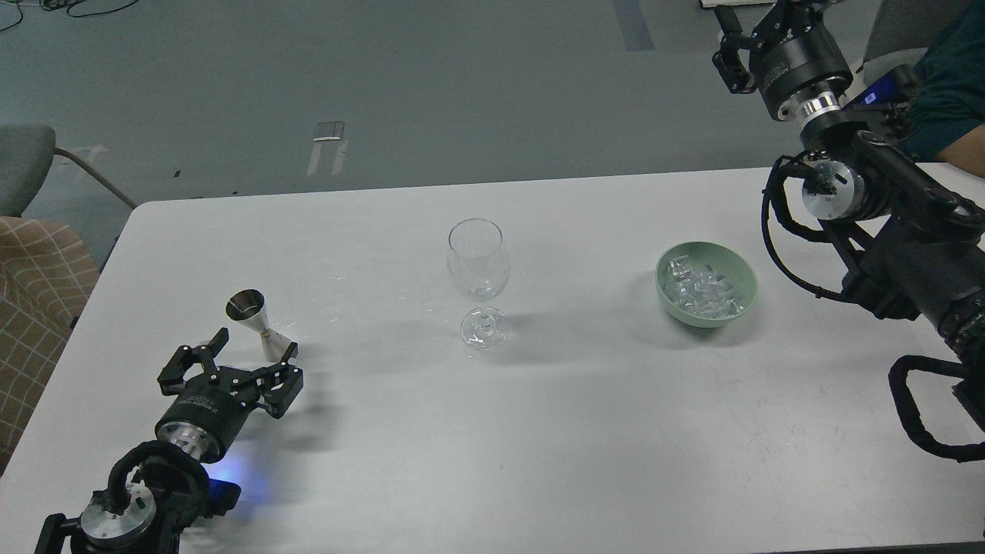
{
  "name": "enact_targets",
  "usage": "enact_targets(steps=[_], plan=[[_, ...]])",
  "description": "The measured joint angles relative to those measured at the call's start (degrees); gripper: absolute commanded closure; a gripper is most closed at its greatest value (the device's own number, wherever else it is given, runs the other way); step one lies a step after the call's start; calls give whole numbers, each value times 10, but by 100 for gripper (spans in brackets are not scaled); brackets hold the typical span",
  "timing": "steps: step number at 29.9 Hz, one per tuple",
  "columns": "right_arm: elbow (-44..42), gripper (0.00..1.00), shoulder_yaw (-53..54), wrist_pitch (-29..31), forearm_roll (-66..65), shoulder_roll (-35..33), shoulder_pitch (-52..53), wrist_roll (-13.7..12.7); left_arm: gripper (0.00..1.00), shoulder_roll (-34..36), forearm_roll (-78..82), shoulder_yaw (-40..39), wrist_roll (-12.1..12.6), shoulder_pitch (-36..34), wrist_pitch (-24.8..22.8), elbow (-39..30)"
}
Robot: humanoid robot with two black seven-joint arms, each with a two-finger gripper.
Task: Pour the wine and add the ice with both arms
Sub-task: 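Close the left gripper around the silver jigger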
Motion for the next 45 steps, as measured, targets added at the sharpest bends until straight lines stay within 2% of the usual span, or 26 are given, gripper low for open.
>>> enact_targets(steps=[12,17,18,21,22,24,30,36,38,43,44,45], plan=[[-1,0,-1,0,0,-3,-2,0,3,0,0,-2,-21,-43,-3,59],[-1,0,-1,0,-1,-5,-3,0,7,0,0,0,-29,-67,-3,78],[-1,0,-1,0,-1,-5,-3,0,15,0,0,1,-30,-74,-3,84],[-1,0,-1,0,-1,-6,-3,0,25,0,1,2,-33,-87,-1,95],[-1,0,-1,0,-1,-7,-3,0,25,1,1,3,-34,-89,-1,97],[-1,0,-1,0,-1,-8,-3,0,34,1,1,4,-35,-91,-1,98],[-1,0,-1,0,0,-8,-4,0,49,2,1,5,-37,-91,-2,99],[-1,0,-1,0,0,-9,-4,1,55,2,11,6,-54,-90,-3,101],[-1,0,-1,0,0,-9,-4,1,62,2,12,6,-59,-90,-3,102],[-1,0,-1,0,0,-9,-6,1,65,1,13,6,-60,-89,-7,105],[-1,0,-1,1,0,-9,-6,1,75,0,13,6,-60,-89,-8,105],[0,0,-1,1,0,-9,-6,1,80,0,13,6,-60,-89,-9,106]])
